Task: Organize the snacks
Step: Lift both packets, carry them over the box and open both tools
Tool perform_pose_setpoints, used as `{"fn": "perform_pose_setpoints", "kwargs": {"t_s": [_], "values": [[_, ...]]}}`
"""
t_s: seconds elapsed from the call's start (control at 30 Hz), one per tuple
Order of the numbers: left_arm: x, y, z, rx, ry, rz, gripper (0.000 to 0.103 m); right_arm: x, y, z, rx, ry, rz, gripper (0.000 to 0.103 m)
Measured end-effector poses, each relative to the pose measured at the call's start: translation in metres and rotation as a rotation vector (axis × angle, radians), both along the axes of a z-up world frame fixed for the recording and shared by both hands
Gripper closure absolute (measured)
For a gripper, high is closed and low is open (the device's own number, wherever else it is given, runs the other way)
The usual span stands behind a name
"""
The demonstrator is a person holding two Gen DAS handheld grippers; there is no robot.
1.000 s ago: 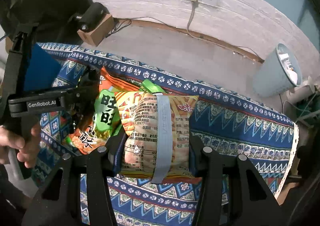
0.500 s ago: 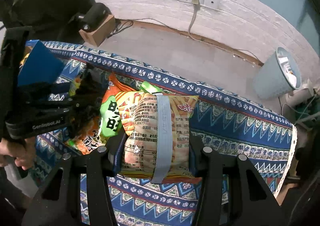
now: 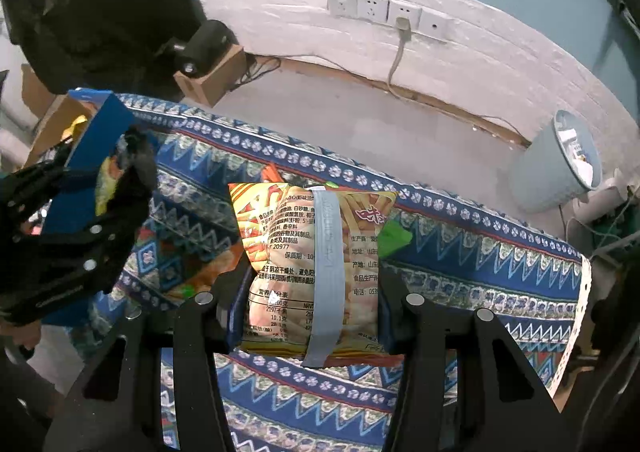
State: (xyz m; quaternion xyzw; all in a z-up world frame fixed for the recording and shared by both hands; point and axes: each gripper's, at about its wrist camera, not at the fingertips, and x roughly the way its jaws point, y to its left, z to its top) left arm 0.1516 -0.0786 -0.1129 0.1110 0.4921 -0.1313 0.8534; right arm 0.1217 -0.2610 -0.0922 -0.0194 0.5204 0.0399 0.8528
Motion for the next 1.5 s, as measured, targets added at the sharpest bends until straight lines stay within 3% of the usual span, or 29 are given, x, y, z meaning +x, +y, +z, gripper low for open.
{"fn": "perform_pose_setpoints", "kwargs": {"t_s": [0.47, 0.67, 1.5], "values": [[-0.042, 0.06, 0.055, 0.076, -0.11, 0.097, 0.046, -0.003, 0.049, 0.035, -0.002, -0.069, 0.066, 0.054], [-0.058, 0.088, 0.066, 0.093, -0.148, 0.142, 0.046, -0.005, 0.084, 0.049, 0.009, -0.097, 0.116, 0.054], [-0.074, 0.218, 0.042, 0.028, -0.096, 0.365, 0.046, 0.019, 0.235, 0.056, 0.018, -0.098, 0.315, 0.054]]}}
